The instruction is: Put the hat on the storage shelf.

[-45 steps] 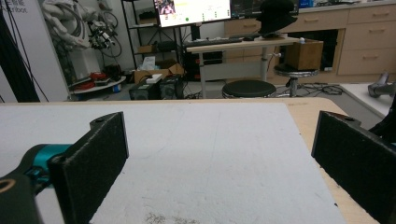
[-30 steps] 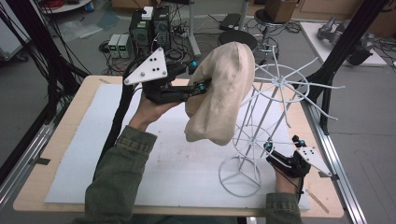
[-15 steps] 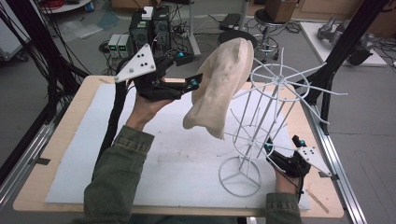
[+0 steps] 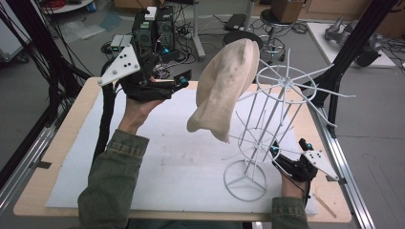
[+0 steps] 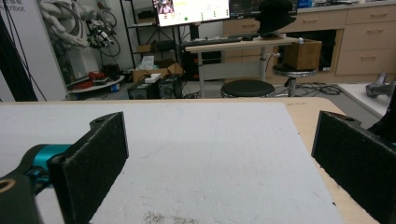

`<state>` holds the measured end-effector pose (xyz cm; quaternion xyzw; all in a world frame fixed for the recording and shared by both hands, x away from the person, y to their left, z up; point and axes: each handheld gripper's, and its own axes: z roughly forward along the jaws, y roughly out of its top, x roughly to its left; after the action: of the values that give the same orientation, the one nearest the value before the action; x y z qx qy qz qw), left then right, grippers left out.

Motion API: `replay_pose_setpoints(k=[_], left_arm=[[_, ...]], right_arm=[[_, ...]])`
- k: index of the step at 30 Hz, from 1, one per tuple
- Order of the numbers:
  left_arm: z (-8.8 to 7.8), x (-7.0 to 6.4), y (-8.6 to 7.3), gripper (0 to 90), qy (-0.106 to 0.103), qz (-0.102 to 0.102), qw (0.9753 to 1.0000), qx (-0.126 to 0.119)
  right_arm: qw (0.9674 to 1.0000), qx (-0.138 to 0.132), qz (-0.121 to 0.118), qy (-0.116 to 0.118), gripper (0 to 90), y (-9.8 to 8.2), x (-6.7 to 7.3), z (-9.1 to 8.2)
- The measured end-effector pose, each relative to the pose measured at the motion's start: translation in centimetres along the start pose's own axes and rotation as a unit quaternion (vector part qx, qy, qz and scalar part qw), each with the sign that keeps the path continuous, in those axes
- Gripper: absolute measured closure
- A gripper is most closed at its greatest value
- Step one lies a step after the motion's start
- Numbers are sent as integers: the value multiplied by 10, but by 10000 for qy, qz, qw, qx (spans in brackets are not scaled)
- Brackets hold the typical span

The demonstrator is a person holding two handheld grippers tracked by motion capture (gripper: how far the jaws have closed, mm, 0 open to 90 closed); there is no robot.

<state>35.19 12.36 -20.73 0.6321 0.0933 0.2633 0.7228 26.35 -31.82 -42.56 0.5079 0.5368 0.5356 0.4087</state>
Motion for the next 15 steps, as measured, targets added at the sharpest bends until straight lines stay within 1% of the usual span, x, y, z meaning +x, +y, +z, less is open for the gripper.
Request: replay_pose_setpoints(k=[4,6,8,11,13,15], left_arm=[[-10,3,1,321,200,-2,9998,-42],[-17,4,1,316,349,27,9994,-43],[-25,5,0,309,486,10,9988,-41],[-36,5,-1,295,734,47,9973,66],[-45,4,-2,289,938,63,9955,72],[-56,4,-5,287,1154,109,9932,68]], right_arm=[[10000,7,-12,-4,29,0,0,0],[10000,11,-14,-1,29,0,0,0],[10000,8,-16,-5,29,0,0,0],[10000,-2,-31,-1,29,0,0,0],[10000,7,-20,-1,29,0,0,0],[10000,-9,-27,-4,29,0,0,0]])
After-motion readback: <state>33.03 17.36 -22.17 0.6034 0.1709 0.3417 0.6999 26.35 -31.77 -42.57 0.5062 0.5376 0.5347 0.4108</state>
